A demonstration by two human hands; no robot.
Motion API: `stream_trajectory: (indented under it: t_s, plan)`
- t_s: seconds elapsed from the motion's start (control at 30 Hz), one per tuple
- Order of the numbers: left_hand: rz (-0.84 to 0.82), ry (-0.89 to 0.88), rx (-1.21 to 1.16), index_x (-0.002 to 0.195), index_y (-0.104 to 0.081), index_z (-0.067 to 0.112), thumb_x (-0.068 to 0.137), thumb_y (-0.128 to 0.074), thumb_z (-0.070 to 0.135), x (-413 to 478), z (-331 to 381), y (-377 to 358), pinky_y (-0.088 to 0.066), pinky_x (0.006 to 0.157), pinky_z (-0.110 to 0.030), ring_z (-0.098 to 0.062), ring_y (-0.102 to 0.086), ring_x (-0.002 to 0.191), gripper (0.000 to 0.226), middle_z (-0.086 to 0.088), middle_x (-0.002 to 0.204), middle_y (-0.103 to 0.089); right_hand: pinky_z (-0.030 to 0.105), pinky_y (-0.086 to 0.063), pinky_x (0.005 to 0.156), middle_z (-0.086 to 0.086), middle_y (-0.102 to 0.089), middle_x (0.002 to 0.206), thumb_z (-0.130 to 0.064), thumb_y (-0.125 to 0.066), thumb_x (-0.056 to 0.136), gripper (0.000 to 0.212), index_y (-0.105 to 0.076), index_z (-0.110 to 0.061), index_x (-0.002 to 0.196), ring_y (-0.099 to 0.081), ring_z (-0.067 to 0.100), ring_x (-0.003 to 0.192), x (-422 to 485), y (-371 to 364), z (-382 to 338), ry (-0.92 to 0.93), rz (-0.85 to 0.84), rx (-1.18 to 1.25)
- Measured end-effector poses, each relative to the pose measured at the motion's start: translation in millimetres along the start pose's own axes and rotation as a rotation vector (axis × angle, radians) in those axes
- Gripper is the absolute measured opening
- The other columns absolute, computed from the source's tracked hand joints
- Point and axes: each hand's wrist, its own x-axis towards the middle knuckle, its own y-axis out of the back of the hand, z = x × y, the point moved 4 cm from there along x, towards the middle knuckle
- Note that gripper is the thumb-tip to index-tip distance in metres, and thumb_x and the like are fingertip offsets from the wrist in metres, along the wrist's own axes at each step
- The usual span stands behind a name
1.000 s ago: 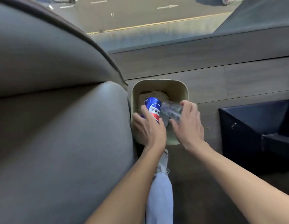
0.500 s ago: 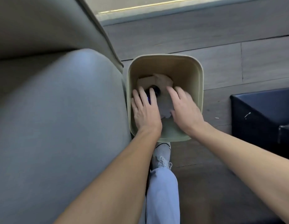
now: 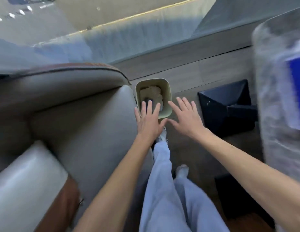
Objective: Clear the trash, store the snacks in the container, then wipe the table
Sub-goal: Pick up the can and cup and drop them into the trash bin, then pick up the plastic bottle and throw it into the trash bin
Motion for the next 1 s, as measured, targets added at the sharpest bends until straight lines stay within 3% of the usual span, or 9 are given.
stream_trajectory:
  t_s: [0.13, 0.27, 0.37, 0.47, 0.57, 0.8, 1.0]
  plan:
    - [0.004, -0.006, 0.012, 0.153, -0.022, 0.031, 0.092, -0.037, 0.063, -76, 46, 68, 0.002, 0.116, -0.064, -0.032, -0.001, 0.152, 0.070, -0.003, 0.164, -0.011, 0.051, -0.009, 0.123, 0.007, -0.019, 0.162, -0.054, -0.045, 0.093, 0.068, -0.023, -0.029, 0.152, -0.012, 0.027, 0.151, -82, 77, -4, -0.025, 0.075, 0.107]
    - [0.003, -0.042, 0.047, 0.151, -0.026, 0.029, 0.094, -0.038, 0.059, -131, 103, 111, -0.001, 0.117, -0.063, -0.034, -0.005, 0.151, 0.066, -0.005, 0.163, -0.014, 0.047, -0.011, 0.122, 0.006, -0.028, 0.160, -0.047, -0.049, 0.094, 0.057, -0.039, -0.027, 0.146, -0.026, 0.023, 0.147, -163, 135, 11, -0.039, 0.189, 0.215]
    - [0.042, -0.167, 0.195, 0.149, -0.033, 0.024, 0.095, -0.037, 0.057, -161, 160, 125, -0.011, 0.119, -0.059, -0.031, -0.017, 0.149, 0.063, -0.007, 0.160, -0.025, 0.044, -0.011, 0.122, 0.004, -0.037, 0.155, -0.044, -0.050, 0.094, 0.050, -0.048, -0.026, 0.141, -0.033, 0.018, 0.144, -223, 159, 42, -0.095, 0.300, 0.292]
    - [0.047, -0.346, 0.364, 0.147, -0.036, 0.024, 0.095, -0.035, 0.057, -181, 235, 124, -0.012, 0.119, -0.056, -0.031, -0.017, 0.149, 0.061, -0.007, 0.159, -0.029, 0.043, -0.008, 0.122, 0.002, -0.041, 0.153, -0.044, -0.051, 0.094, 0.047, -0.051, -0.026, 0.138, -0.034, 0.017, 0.143, -286, 172, 89, -0.248, 0.455, 0.389]
    - [0.004, -0.536, 0.460, 0.148, -0.032, 0.026, 0.096, -0.035, 0.056, -200, 316, 112, -0.008, 0.119, -0.056, -0.034, -0.010, 0.151, 0.061, -0.009, 0.160, -0.024, 0.041, -0.007, 0.123, 0.000, -0.038, 0.155, -0.047, -0.049, 0.094, 0.049, -0.049, -0.028, 0.140, -0.032, 0.016, 0.145, -353, 170, 139, -0.437, 0.569, 0.459]
    - [-0.008, -0.966, 0.686, 0.143, -0.041, 0.024, 0.095, -0.038, 0.054, -277, 479, 39, -0.013, 0.118, -0.054, -0.029, -0.023, 0.147, 0.057, -0.005, 0.154, -0.036, 0.040, -0.019, 0.120, 0.003, -0.043, 0.152, -0.047, -0.053, 0.094, 0.051, -0.051, -0.025, 0.139, -0.039, 0.018, 0.140, -535, 116, 222, -0.910, 0.804, 0.618]
    - [-0.123, -1.258, 0.795, 0.146, -0.038, 0.026, 0.097, -0.035, 0.053, -359, 548, -56, -0.014, 0.119, -0.051, -0.027, -0.026, 0.146, 0.056, -0.003, 0.153, -0.039, 0.039, -0.039, 0.103, 0.010, -0.065, 0.127, -0.034, -0.071, 0.085, 0.042, -0.068, -0.011, 0.120, -0.059, 0.029, 0.122, -669, 23, 230, -1.244, 1.000, 0.694]
